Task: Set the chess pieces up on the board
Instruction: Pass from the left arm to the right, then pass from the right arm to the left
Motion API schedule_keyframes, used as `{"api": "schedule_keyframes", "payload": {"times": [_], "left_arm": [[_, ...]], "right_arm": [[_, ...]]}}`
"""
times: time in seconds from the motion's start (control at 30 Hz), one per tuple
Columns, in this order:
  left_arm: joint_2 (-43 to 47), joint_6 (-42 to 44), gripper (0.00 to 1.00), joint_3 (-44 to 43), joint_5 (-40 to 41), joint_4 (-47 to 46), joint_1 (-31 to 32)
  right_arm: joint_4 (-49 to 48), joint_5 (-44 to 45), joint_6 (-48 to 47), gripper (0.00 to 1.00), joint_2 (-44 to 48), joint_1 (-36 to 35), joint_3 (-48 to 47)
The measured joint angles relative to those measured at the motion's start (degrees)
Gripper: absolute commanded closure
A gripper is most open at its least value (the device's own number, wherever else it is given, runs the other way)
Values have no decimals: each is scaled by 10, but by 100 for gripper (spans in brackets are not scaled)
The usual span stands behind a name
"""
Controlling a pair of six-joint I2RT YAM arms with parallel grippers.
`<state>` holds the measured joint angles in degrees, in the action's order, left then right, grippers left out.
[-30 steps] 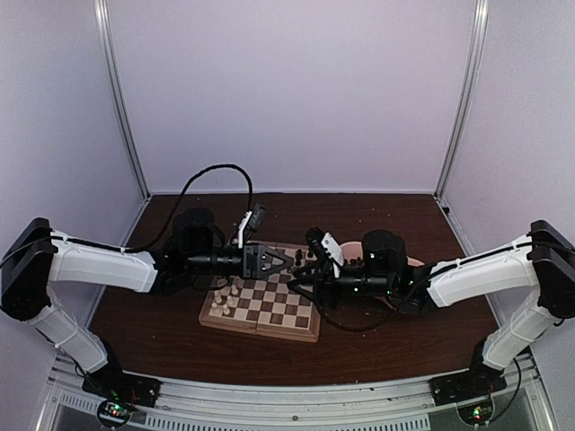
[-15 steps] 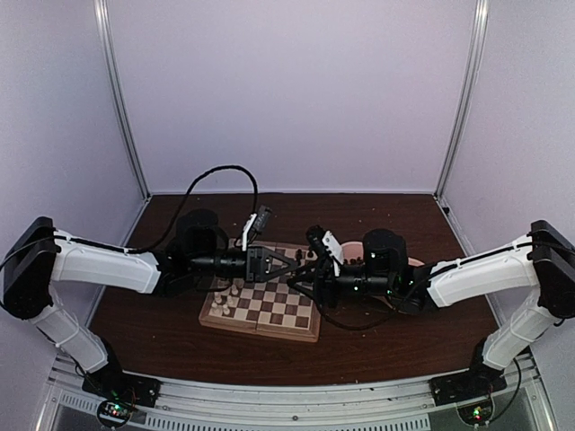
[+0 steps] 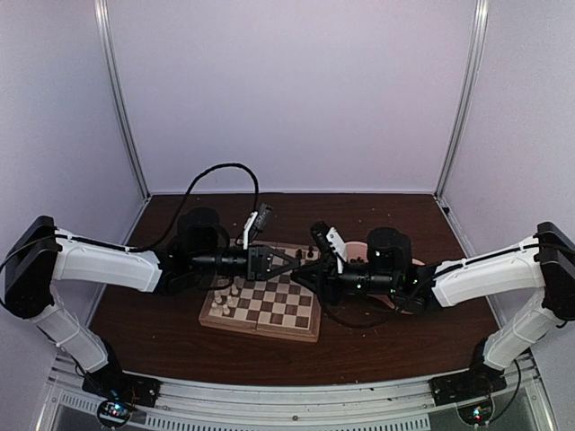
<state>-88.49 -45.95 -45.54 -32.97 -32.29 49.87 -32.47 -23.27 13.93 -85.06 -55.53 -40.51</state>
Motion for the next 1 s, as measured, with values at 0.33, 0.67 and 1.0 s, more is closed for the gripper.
{"api": "schedule_keyframes", "payload": {"times": [0.33,0.67,1.0], "left_arm": [[12,41,50,-15,0,80,1],[31,78,46,-49,-7,171,1],[-3,102,61,-103,-44,244,0]], "right_arm": [[40,8,-32,100,4,0,-5],[98,-6,-65,100,3,0,-38],[131,-24,-78,100,-11,0,-53]]}}
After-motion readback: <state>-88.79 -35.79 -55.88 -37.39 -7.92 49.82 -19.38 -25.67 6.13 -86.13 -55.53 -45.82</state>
